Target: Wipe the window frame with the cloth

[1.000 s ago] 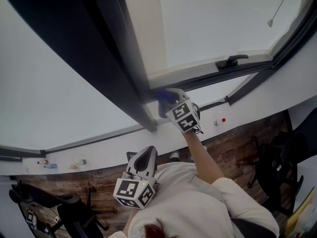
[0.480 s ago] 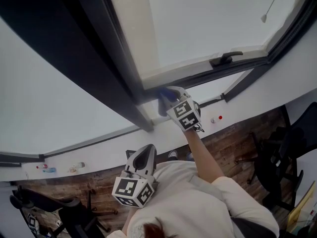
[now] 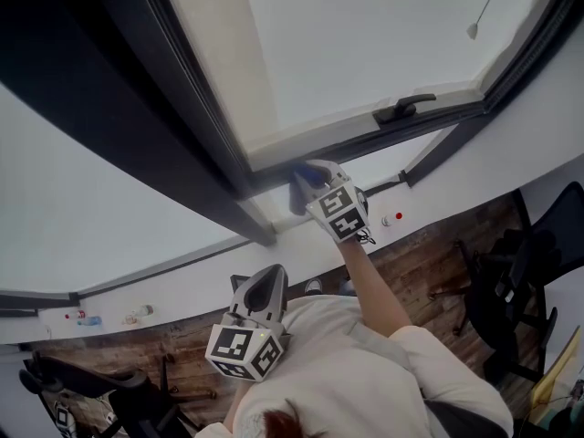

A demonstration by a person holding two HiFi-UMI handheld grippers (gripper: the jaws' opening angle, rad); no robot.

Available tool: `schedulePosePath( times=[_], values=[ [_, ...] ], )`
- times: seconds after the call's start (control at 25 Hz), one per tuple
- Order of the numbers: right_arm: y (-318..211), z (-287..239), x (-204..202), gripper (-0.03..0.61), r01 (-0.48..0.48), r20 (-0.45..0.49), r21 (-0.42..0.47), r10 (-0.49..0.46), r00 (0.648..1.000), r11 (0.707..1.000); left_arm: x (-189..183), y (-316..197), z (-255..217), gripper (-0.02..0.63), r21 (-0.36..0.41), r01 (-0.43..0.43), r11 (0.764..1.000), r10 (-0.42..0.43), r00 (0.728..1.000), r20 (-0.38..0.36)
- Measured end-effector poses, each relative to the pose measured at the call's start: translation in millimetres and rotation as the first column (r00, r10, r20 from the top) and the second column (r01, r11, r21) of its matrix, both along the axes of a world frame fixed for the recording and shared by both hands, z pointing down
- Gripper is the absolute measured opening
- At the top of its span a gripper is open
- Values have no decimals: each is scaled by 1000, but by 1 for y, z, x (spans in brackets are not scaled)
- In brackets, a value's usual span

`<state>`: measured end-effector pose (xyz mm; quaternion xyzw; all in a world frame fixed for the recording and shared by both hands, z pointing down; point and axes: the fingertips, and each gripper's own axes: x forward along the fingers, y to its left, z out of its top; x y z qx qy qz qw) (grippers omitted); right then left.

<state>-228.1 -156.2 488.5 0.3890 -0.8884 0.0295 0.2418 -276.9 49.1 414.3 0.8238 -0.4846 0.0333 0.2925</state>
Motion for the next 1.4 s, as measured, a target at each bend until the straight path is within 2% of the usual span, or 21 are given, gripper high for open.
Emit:
schedulePosePath(
  times=[0.52,1.4],
  values=[
    [-11,0,35,49,-61,7,3,61,998,998,25,-13,-1,5,13,-73,997,73,997,-6],
    [-15,-1,56,49,-100,18,5,100,995,995,34,-19,-2,5,17,-99,995,99,995,-12]
  ],
)
